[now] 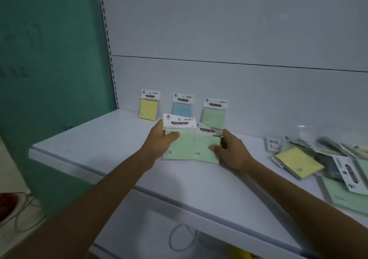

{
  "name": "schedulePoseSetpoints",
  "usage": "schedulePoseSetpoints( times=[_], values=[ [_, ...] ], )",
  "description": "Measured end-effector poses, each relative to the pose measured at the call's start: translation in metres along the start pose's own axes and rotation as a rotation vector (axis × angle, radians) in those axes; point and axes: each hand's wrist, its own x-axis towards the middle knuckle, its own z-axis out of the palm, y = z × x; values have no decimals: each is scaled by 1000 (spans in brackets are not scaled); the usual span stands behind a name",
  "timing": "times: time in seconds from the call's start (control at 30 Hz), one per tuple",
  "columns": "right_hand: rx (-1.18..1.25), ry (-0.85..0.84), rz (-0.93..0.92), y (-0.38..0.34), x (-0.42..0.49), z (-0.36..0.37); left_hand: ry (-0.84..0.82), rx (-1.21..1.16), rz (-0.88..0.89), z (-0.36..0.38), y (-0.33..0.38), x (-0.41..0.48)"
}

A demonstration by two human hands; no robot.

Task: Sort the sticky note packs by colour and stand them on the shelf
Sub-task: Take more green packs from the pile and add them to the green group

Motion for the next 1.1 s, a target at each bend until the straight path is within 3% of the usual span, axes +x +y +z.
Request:
schedulePoseSetpoints(
  times=[0.27, 0.5, 0.77, 0.9, 1.1],
  values=[
    [-310, 197, -63, 16, 51, -2, -87, 85, 49, 20, -20, 41],
    [-392, 281, -133, 39, 79, -2, -154, 136, 74, 43, -32, 73],
    [-96, 340, -155, 54, 92, 1, -169, 324, 166, 57, -38, 109],
    [98, 374, -117, 52, 92, 0, -115, 313, 254, 72, -38, 136],
    [162, 405, -51, 57, 97, 1, 50, 274, 324, 90, -60, 154]
  ],
)
